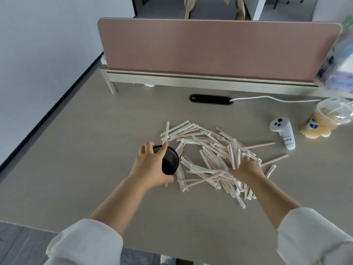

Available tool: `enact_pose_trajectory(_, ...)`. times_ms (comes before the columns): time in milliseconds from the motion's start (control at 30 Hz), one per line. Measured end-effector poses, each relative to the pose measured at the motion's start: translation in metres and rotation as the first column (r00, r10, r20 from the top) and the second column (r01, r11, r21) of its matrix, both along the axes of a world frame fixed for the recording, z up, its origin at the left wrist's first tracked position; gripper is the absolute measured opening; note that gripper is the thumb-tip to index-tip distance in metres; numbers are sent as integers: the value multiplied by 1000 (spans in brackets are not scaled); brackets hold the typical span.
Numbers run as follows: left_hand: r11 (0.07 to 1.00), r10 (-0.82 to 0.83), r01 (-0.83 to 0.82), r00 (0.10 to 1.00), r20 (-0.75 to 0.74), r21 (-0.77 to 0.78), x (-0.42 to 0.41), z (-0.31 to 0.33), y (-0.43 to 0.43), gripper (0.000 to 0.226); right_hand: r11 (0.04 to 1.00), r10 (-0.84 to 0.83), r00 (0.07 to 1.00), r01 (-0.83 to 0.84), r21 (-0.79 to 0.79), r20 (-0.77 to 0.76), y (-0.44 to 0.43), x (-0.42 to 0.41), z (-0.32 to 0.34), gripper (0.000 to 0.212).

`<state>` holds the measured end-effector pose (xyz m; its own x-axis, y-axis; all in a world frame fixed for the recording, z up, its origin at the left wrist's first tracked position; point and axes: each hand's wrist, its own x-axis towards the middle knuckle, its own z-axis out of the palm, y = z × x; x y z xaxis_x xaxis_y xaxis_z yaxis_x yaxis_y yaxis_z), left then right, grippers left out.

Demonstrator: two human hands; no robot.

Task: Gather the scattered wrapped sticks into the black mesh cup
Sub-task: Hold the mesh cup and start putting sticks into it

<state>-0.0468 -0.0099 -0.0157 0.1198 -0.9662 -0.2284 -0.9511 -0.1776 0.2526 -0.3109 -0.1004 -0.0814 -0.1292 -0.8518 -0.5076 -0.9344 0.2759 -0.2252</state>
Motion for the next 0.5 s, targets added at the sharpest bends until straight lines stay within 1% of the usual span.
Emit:
enact_pose_trajectory(67,998,-21,16,996,-86,-63,-13,0,-7,98,1000,-21,999,22,-20,31,3,-6,-7,84)
enact_pose_trajectory(133,993,-65,53,991,-118,-103,-25,0,-15,97,998,-20,997,24,-52,77,6,-9,-11,85)
enact_pose_trajectory(267,975,-149,127,983,-110,-185,-44,-4,-28,90,983,50,986,-21,-183,157,6,-9,-21,71)
enact_pose_trajectory(333,963,-186,157,975,-119,-220,-50,-5,-34,88,974,95,984,-60,-220,151,7,-6,-23,65)
enact_pose_trajectory(367,960,-199,167,971,-130,-226,-52,-5,-36,90,970,88,986,-54,-236,138,6,-5,-24,63)
enact_pose_trajectory(433,959,-206,165,964,-168,-230,-55,-4,-40,95,967,-8,995,33,-251,98,6,-2,-26,68)
enact_pose_trajectory(500,960,-201,148,956,-213,-237,-56,-2,-44,100,969,-127,991,134,-206,46,3,0,-28,82)
